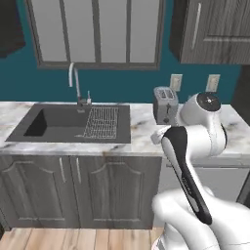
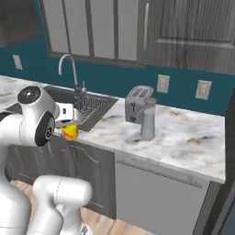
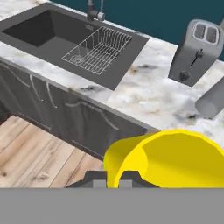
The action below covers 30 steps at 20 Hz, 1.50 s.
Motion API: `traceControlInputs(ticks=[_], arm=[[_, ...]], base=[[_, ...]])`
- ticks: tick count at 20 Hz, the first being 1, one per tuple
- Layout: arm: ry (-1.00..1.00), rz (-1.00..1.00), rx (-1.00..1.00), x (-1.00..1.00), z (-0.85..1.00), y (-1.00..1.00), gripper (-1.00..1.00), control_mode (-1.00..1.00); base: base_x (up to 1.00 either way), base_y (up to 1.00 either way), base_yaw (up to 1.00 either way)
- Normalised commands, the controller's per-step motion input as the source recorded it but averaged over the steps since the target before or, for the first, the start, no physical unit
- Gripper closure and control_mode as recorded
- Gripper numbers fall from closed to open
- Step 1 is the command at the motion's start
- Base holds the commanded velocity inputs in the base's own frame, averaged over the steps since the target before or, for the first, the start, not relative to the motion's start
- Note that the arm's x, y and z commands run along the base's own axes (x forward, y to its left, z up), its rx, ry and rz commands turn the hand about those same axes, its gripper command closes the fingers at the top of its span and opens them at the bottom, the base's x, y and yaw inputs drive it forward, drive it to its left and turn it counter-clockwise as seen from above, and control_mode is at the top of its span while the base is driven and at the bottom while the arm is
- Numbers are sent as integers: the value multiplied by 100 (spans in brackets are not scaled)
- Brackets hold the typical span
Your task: Place the pitcher and cup on the dining counter for serving.
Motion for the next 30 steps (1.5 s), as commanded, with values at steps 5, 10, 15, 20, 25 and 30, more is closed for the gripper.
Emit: traceControlInputs(ticks=[5, 10, 15, 20, 25, 30], arm=[[0, 0, 0, 0, 0, 0, 100, 100], [0, 0, 0, 0, 0, 0, 100, 100], [0, 0, 0, 0, 0, 0, 100, 100], [0, 0, 0, 0, 0, 0, 100, 100], [0, 0, 0, 0, 0, 0, 100, 100], [0, 0, 0, 0, 0, 0, 100, 100]], base=[[-39, 0, 85], [-2, 0, 100], [0, 0, 100], [0, 0, 100], [0, 0, 100], [0, 0, 100]])
